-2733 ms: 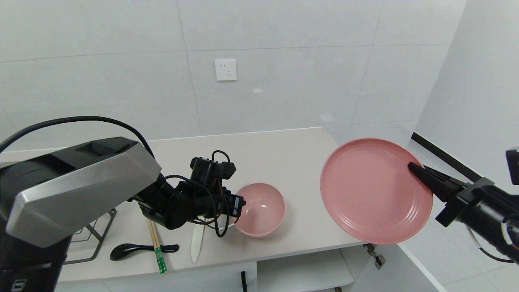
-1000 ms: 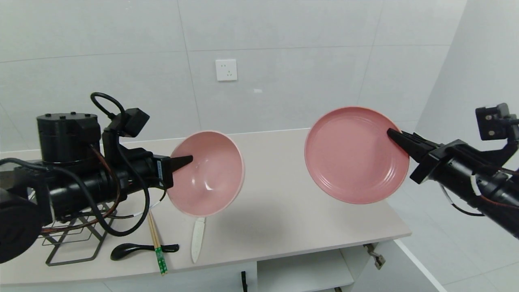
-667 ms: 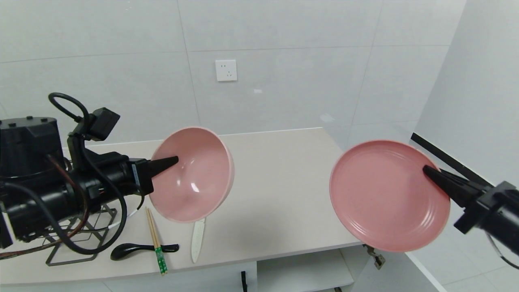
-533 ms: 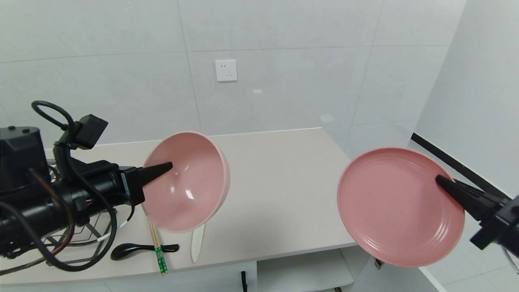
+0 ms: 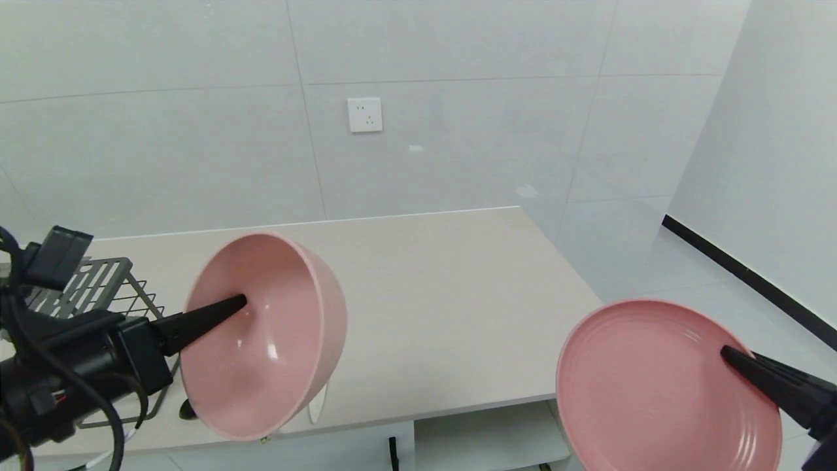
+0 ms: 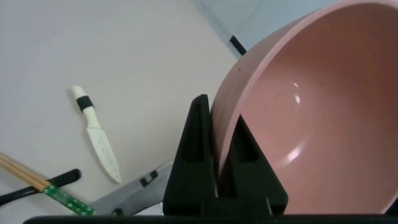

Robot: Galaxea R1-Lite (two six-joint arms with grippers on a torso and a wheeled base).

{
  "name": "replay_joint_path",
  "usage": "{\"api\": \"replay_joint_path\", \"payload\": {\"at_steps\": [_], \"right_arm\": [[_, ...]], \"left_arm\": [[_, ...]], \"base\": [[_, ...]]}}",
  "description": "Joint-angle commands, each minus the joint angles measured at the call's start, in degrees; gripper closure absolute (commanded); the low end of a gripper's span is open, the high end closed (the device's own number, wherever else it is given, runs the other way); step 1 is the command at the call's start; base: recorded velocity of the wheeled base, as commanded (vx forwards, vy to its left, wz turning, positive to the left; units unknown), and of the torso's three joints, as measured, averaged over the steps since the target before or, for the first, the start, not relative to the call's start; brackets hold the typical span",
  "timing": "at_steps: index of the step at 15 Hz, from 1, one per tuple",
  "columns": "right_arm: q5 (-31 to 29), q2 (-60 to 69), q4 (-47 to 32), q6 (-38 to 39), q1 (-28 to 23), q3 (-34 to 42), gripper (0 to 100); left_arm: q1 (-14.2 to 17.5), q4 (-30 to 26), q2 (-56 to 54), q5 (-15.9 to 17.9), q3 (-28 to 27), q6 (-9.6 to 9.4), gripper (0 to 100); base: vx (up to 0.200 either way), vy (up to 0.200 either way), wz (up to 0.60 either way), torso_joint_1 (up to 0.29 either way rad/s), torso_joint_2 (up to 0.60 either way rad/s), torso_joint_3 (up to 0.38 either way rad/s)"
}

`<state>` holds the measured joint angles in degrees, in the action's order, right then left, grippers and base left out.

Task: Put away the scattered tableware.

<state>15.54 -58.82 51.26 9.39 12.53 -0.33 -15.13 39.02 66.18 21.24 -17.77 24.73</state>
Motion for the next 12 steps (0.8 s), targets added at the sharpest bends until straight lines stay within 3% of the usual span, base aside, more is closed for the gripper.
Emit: {"api": "replay_joint_path", "payload": {"at_steps": [1, 2, 4, 6, 7, 8, 9, 12], "right_arm": [[-0.07, -1.21, -0.72, -1.3, 2.32, 0.24, 100], [-0.69, -1.39, -2.31, -1.74, 2.85, 0.24, 100], [-2.54, -2.88, -3.89, -1.74, 2.94, 0.15, 100], [-2.62, -4.99, -3.89, -1.74, 2.85, -0.11, 100], [-2.62, -6.48, -3.8, -1.74, 3.02, -0.29, 100], [-2.62, -8.15, -3.71, -1.74, 3.11, -0.37, 100], [-2.54, -9.65, -3.71, -2.0, 3.29, -0.37, 100], [-2.62, -15.45, -1.34, -4.9, 3.38, -0.64, 100]], "left_arm": [[-0.25, 3.25, 0.17, 0.39, 4.77, -3.82, 100], [0.19, 6.68, 1.76, 0.47, 6.79, -5.66, 100], [0.36, 14.33, 5.01, 0.03, 12.24, -6.1, 100], [0.98, 17.84, 4.75, 0.3, 17.07, -6.01, 100], [0.63, 18.37, 4.48, 0.47, 17.77, -6.72, 100], [0.54, 18.63, 4.39, 0.39, 17.77, -9.53, 100], [1.33, 18.63, 4.66, 0.39, 17.69, -11.11, 100], [2.21, 18.63, 4.22, 0.3, 17.69, -11.38, 100]], "base": [[0.0, 0.0, 0.0, 0.0, 0.0, 0.0], [0.0, 0.0, 0.0, 0.0, 0.0, 0.0], [0.0, 0.0, 0.0, 0.0, 0.0, 0.0], [0.0, 0.0, 0.0, 0.0, 0.0, 0.0], [0.0, 0.0, 0.0, 0.0, 0.0, 0.0], [0.0, 0.0, 0.0, 0.0, 0.0, 0.0], [0.0, 0.0, 0.0, 0.0, 0.0, 0.0], [-0.2, 0.0, 0.0, 0.007, 0.0, 0.002]]}}
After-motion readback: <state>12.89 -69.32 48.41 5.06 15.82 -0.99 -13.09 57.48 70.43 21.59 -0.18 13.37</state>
